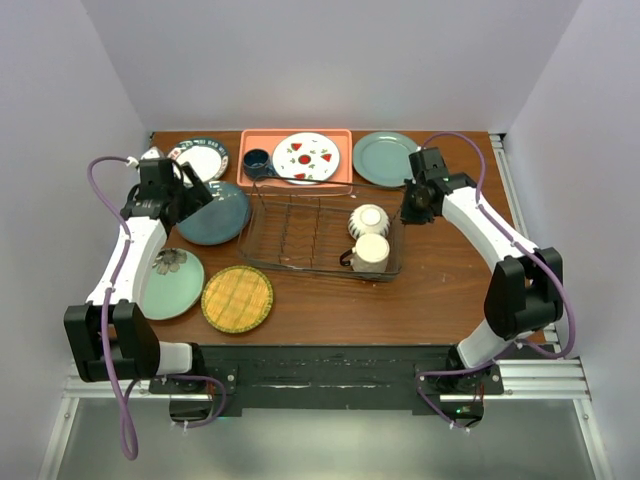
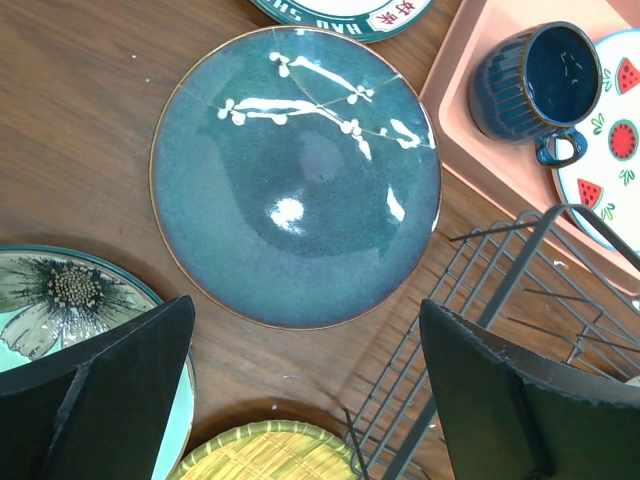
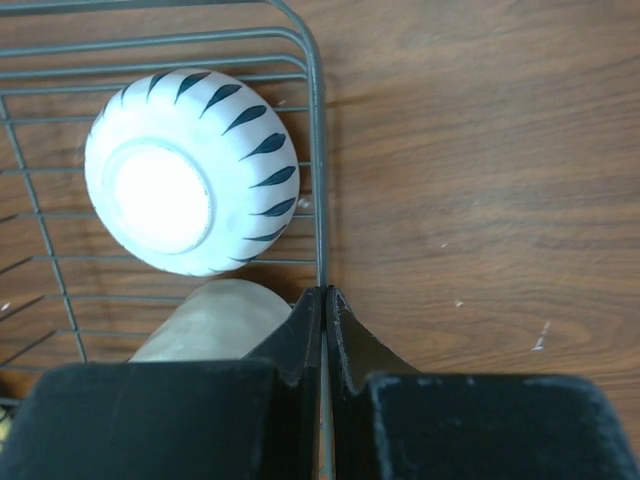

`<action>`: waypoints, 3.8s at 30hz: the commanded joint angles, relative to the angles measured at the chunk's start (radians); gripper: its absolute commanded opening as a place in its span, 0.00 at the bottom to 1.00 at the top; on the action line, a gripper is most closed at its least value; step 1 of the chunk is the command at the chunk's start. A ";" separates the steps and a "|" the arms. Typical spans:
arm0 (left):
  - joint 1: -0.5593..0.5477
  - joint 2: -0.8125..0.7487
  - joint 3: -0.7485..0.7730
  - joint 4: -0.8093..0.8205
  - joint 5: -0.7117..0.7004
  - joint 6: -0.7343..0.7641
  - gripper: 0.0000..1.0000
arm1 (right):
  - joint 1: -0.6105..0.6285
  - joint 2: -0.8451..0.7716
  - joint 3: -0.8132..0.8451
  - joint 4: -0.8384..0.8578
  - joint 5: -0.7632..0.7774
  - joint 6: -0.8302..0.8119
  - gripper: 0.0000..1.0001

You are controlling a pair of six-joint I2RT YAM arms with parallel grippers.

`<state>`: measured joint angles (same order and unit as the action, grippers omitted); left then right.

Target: Load the mixed dishes into the dish rack

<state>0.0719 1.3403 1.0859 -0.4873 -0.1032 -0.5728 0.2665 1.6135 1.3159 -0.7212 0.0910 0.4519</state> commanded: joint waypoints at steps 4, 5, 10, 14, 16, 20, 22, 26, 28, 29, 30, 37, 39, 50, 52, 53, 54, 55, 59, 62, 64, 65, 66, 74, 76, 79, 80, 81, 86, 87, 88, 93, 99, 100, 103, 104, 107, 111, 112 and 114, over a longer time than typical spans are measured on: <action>0.008 0.014 0.006 -0.002 -0.006 -0.050 1.00 | -0.030 0.019 0.060 -0.040 0.213 -0.044 0.00; 0.008 0.029 0.006 -0.005 -0.003 -0.050 1.00 | -0.032 0.016 0.059 -0.041 0.213 -0.038 0.03; 0.009 0.085 0.008 -0.019 -0.064 -0.053 1.00 | -0.032 -0.026 0.036 -0.024 0.153 -0.024 0.35; 0.046 0.135 -0.007 0.048 -0.110 -0.056 1.00 | -0.032 -0.070 0.052 -0.027 0.138 -0.004 0.56; 0.087 0.155 -0.018 0.102 -0.087 -0.064 1.00 | -0.033 -0.101 0.055 -0.024 0.139 0.008 0.61; 0.147 0.209 -0.066 0.190 -0.034 -0.058 0.98 | -0.033 -0.139 0.075 -0.026 0.136 0.014 0.67; 0.176 0.224 -0.084 0.255 0.018 -0.056 0.95 | -0.033 -0.148 0.082 -0.029 0.138 0.014 0.68; 0.187 0.263 -0.138 0.386 0.132 -0.073 0.86 | -0.035 -0.156 0.089 -0.032 0.138 0.014 0.69; 0.193 0.284 -0.161 0.449 0.155 -0.096 0.80 | -0.036 -0.156 0.092 -0.032 0.141 0.016 0.69; 0.197 0.292 -0.168 0.469 0.166 -0.102 0.77 | -0.036 -0.156 0.097 -0.032 0.144 0.014 0.69; 0.197 0.301 -0.176 0.472 0.175 -0.113 0.72 | -0.038 -0.158 0.097 -0.032 0.145 0.014 0.69; 0.201 0.336 -0.266 0.610 0.169 -0.171 0.69 | -0.046 -0.153 0.112 -0.037 0.154 0.022 0.69; 0.203 0.338 -0.296 0.660 0.180 -0.214 0.69 | -0.046 -0.150 0.120 -0.038 0.158 0.024 0.69; 0.206 0.321 -0.512 0.849 0.142 -0.429 0.31 | -0.049 -0.147 0.134 -0.049 0.168 0.037 0.68; 0.207 0.297 -0.534 0.854 0.129 -0.441 0.17 | -0.049 -0.148 0.132 -0.050 0.170 0.041 0.68; 0.206 0.290 -0.540 0.852 0.122 -0.447 0.13 | -0.050 -0.150 0.131 -0.047 0.171 0.039 0.68; 0.207 0.272 -0.546 0.843 0.106 -0.450 0.09 | -0.050 -0.150 0.131 -0.047 0.171 0.041 0.68; 0.206 0.266 -0.547 0.836 0.106 -0.452 0.00 | -0.050 -0.149 0.131 -0.046 0.171 0.041 0.68; 0.206 0.235 -0.531 0.777 0.074 -0.452 0.00 | -0.049 -0.144 0.132 -0.046 0.165 0.041 0.67; 0.206 0.194 -0.514 0.704 0.043 -0.452 0.00 | -0.049 -0.144 0.132 -0.044 0.161 0.042 0.67; 0.206 0.157 -0.491 0.615 0.002 -0.446 0.00 | -0.049 -0.139 0.134 -0.043 0.158 0.042 0.67; 0.206 0.145 -0.483 0.589 -0.012 -0.443 0.00 | -0.049 -0.141 0.135 -0.041 0.151 0.042 0.67; 0.204 0.116 -0.471 0.543 -0.035 -0.438 0.00 | -0.050 -0.138 0.137 -0.041 0.148 0.041 0.67; 0.206 -0.006 -0.391 0.437 0.012 -0.317 0.00 | -0.049 -0.124 0.163 -0.008 0.035 0.016 0.68; 0.206 -0.016 -0.341 0.423 0.074 -0.276 0.00 | -0.049 -0.122 0.174 0.020 -0.032 0.001 0.70; 0.203 -0.029 -0.264 0.400 0.157 -0.245 0.00 | -0.050 -0.115 0.192 0.066 -0.162 -0.027 0.71; 0.203 -0.033 -0.244 0.391 0.169 -0.231 0.00 | -0.050 -0.103 0.200 0.072 -0.201 -0.033 0.71; 0.204 -0.047 -0.204 0.386 0.196 -0.220 0.00 | -0.049 -0.095 0.219 0.083 -0.230 -0.042 0.71; 0.201 -0.084 -0.074 0.342 0.266 -0.157 0.00 | -0.050 -0.044 0.278 0.114 -0.434 -0.059 0.75; 0.203 -0.089 -0.025 0.332 0.279 -0.148 0.00 | -0.049 -0.029 0.292 0.123 -0.453 -0.055 0.76; 0.203 -0.090 -0.003 0.325 0.284 -0.133 0.00 | -0.049 -0.023 0.296 0.129 -0.468 -0.050 0.76; 0.203 -0.098 0.103 0.300 0.318 -0.121 0.00 | -0.047 0.009 0.315 0.172 -0.577 -0.018 0.76; 0.201 -0.086 0.169 0.346 0.439 -0.137 0.00 | -0.032 0.028 0.315 0.262 -0.703 0.001 0.77; 0.201 -0.079 0.177 0.358 0.471 -0.147 0.00 | -0.023 0.029 0.318 0.273 -0.712 0.001 0.78; 0.197 -0.034 0.218 0.372 0.601 -0.170 0.00 | 0.008 0.040 0.321 0.321 -0.731 0.014 0.82; 0.186 -0.012 0.229 0.395 0.666 -0.179 0.00 | 0.014 0.046 0.324 0.334 -0.735 0.031 0.83; 0.168 0.003 0.204 0.514 0.772 -0.243 0.00 | 0.042 0.060 0.322 0.411 -0.769 0.074 0.84; 0.128 0.022 0.194 0.598 0.836 -0.305 0.00 | 0.077 0.101 0.348 0.460 -0.798 0.096 0.85; 0.117 0.023 0.192 0.610 0.844 -0.323 0.00 | 0.092 0.105 0.352 0.466 -0.801 0.096 0.85; 0.085 0.036 0.183 0.651 0.861 -0.343 0.00 | 0.106 0.115 0.362 0.477 -0.801 0.097 0.85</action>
<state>0.2058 1.3964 1.2247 -0.1207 0.5785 -0.7677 0.3443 1.7138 1.6241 -0.3241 -0.6621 0.5171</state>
